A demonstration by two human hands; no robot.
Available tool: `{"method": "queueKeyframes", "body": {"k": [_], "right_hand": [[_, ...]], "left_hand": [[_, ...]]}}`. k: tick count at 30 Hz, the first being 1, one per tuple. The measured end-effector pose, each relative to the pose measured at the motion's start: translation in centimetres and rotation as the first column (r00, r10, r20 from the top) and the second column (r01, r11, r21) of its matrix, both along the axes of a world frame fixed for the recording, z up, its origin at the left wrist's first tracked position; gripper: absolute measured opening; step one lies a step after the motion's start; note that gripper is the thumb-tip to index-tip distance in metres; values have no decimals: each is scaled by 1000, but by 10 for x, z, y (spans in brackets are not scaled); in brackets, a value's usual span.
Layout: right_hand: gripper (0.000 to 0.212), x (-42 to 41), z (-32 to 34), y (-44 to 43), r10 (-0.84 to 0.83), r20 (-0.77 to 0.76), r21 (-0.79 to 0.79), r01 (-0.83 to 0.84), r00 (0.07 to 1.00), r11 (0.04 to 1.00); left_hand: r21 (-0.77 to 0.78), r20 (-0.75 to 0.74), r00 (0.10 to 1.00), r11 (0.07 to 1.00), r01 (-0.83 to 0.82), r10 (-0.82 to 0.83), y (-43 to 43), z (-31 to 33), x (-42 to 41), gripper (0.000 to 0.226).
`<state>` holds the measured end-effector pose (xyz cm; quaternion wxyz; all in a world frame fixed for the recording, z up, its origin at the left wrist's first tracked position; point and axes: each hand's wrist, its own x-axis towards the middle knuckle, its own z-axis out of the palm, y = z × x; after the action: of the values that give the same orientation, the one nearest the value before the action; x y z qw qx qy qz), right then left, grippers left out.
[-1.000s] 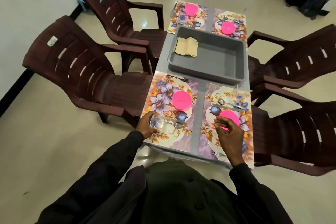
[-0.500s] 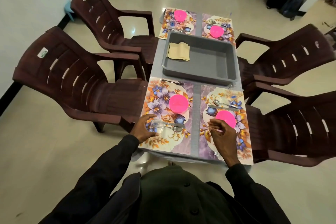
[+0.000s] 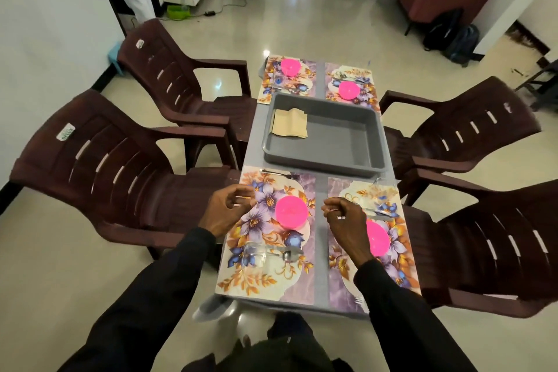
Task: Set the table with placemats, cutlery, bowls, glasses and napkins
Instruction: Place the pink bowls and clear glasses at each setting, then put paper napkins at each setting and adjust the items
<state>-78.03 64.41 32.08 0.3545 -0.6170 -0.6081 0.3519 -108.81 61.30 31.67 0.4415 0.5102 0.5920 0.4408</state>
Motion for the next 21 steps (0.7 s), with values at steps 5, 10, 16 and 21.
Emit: {"method": "queueKeyframes", "body": {"k": [5,10,16,21], "right_hand": [[13,-19,4,84,-26,0,-22,26,1000,999],[12,-41,-8,183,-19,-24,-50,18,1000,999],[19,-62,-42,289,-12,-3,-166,12,1000,986],[15,-80,-80,365,-49,46,-284,61,998,957]], "left_hand": [[-15,54,996,997,-72,73,59,16,-9,27],[-110,161,973,983,-148,164,121,24,-8,28],[-187,190,952,961,-206,241,196,11,0,28],[-259,197,926,928,-268,322,229,-15,-1,26]]}}
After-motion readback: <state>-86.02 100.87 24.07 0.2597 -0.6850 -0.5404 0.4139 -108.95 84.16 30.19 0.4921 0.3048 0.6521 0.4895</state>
